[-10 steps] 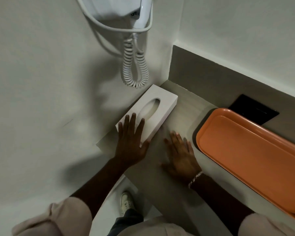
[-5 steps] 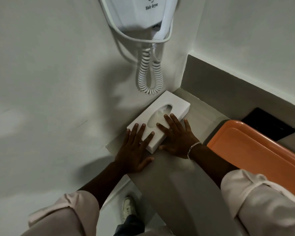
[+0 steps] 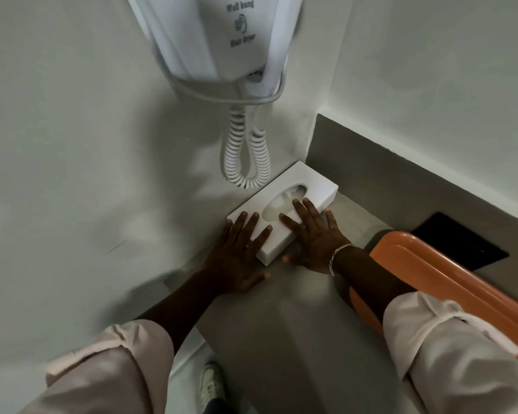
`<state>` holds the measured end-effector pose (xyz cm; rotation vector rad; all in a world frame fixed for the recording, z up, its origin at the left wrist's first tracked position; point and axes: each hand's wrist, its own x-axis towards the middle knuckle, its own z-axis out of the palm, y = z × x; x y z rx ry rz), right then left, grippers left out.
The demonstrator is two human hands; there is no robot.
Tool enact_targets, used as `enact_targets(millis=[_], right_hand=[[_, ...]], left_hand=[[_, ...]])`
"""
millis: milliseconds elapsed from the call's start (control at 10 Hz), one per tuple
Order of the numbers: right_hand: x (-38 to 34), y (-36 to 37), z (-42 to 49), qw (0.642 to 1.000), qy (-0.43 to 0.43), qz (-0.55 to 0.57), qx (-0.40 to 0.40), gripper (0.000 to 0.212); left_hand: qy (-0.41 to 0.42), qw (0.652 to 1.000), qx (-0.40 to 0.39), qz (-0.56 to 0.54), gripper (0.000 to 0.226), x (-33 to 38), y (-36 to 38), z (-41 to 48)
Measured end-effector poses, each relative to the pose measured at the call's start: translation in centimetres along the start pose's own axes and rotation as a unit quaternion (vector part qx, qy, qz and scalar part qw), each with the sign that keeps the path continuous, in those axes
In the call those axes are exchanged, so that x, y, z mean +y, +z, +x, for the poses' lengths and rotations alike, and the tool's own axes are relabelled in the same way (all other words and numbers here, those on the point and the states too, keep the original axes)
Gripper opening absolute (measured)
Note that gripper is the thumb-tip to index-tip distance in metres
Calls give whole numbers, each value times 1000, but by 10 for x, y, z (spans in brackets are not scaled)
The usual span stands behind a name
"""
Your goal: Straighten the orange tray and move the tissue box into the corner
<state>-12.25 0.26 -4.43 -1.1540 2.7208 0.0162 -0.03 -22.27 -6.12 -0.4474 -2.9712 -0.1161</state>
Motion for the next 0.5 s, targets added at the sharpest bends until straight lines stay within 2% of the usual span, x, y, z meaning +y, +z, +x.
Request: enact_targets(millis=[500], right_hand=[[25,-25,18,995,44,-59,-63,110]], left_hand=[[10,1000,-17,-4,99,3,-9,35]])
